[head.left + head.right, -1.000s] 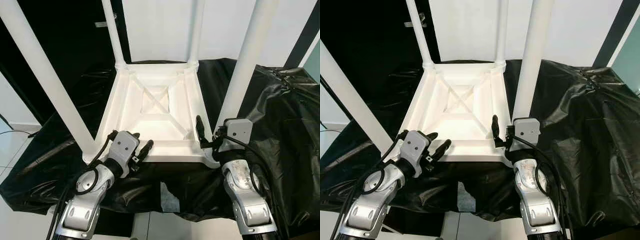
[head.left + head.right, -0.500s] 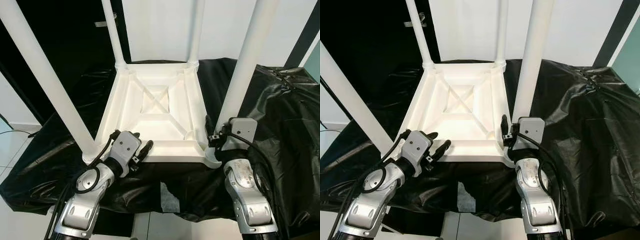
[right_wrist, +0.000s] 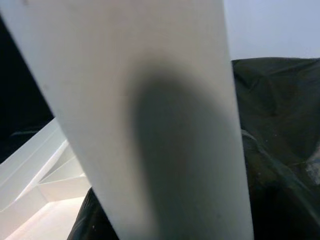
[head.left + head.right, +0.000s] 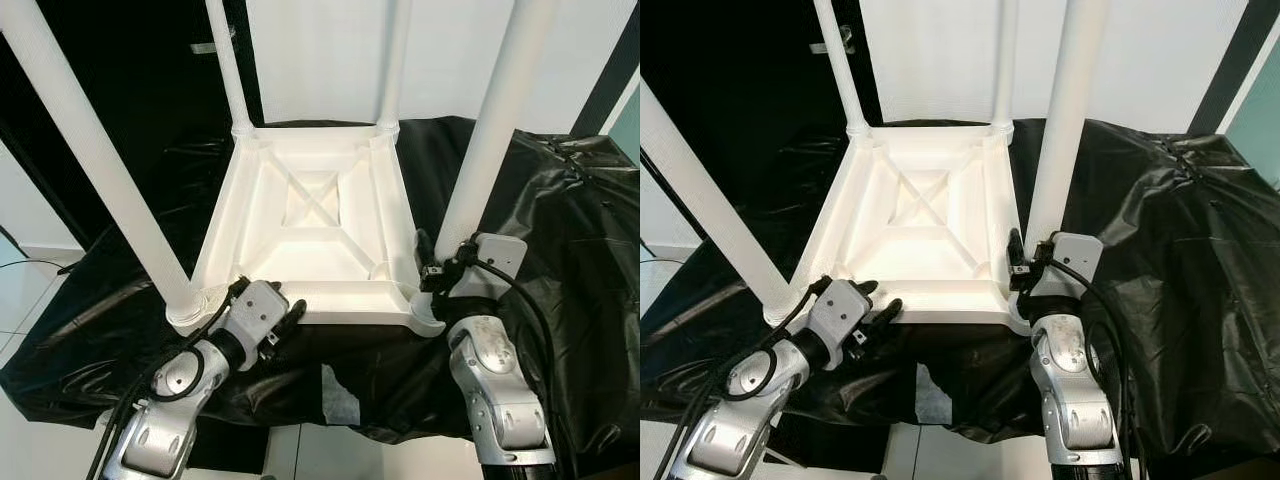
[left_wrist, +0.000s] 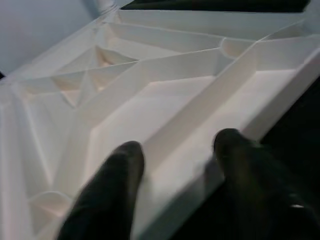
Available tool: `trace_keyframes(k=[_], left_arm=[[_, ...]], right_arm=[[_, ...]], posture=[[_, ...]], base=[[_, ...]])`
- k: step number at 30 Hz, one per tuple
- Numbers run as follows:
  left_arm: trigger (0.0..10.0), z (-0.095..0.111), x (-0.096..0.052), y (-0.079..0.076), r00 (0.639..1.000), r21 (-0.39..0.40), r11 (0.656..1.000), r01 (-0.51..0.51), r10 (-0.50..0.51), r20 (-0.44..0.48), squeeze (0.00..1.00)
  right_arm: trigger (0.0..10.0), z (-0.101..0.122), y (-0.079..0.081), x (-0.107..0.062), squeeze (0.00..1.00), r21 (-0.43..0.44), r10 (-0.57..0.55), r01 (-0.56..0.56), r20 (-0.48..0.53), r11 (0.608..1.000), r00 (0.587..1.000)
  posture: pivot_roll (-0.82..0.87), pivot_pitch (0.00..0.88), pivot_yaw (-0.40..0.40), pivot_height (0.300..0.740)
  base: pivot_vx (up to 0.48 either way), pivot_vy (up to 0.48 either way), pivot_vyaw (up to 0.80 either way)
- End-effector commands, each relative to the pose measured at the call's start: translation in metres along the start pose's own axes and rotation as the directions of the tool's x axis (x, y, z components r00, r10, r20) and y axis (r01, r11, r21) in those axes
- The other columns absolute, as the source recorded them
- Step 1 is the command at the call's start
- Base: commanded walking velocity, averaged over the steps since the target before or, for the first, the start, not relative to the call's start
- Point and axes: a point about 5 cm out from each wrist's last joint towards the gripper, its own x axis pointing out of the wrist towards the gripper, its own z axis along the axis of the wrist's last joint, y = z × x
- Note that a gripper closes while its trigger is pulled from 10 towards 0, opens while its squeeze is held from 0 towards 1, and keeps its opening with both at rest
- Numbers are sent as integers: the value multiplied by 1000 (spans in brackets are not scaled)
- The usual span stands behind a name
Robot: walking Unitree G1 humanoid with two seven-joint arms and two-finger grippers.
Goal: Building children table
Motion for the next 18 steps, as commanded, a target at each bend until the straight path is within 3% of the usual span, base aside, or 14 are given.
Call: trace_keyframes(k=[1, 4, 5, 6, 7, 8, 11, 15, 16, 18], left_arm=[[10000, 1, -1, -7, 1000, 68, 997, 28, -27, -4, 1000], [10000, 0, 0, -13, 999, 108, 993, 46, -45, -14, 1000], [10000, -1, 0, -15, 998, 145, 988, 53, -51, -22, 380], [10000, -1, 0, -15, 998, 145, 988, 53, -51, -22, 380], [10000, -2, 1, -19, 998, 188, 980, 65, -60, -37, 0], [10000, -2, 1, -19, 998, 188, 980, 65, -60, -37, 0], [10000, -4, 6, -21, 997, 297, 954, 40, -19, -75, 0], [10000, -5, 8, -20, 996, 346, 938, 15, 16, -86, 0], [10000, -5, 9, -19, 995, 392, 920, 3, 37, -93, 0], [10000, -5, 9, -19, 995, 392, 920, 3, 37, -93, 0]], right_arm=[[10000, 1, 1, 1, 0, 39, -5, 5, -8, 999, 1000], [10000, 2, 1, 1, 0, 47, -3, 3, -8, 999, 1000], [10000, 3, 1, 1, 0, 62, 0, 1, -7, 998, 1000], [10000, 3, 1, 1, 0, 62, 0, 1, -7, 998, 1000], [10000, 3, 2, 0, 0, 85, 3, -3, -5, 996, 1000], [10000, 3, 2, 0, 0, 85, 3, -3, -5, 996, 1000], [10000, 8, 2, 0, 0, 187, 9, -11, 10, 982, 1000], [10000, 11, 1, -1, 0, 229, 13, -17, 17, 973, 1000], [10000, 13, 2, -2, 0, 263, 20, -26, 25, 964, 999], [10000, 13, 2, -2, 0, 263, 20, -26, 25, 964, 999]], posture=[[65, 0, 6, 740], [64, 0, 6, 740], [62, 0, 7, 740], [62, 0, 7, 740], [62, 0, 6, 740], [62, 0, 6, 740], [58, 0, 10, 740], [58, 0, 14, 740], [57, 0, 17, 740], [57, 0, 17, 740]], base=[[0, 0, 0], [0, 0, 0], [0, 0, 0], [0, 0, 0], [0, 0, 0], [0, 0, 0], [0, 0, 0], [0, 0, 0], [0, 0, 0], [0, 0, 0]])
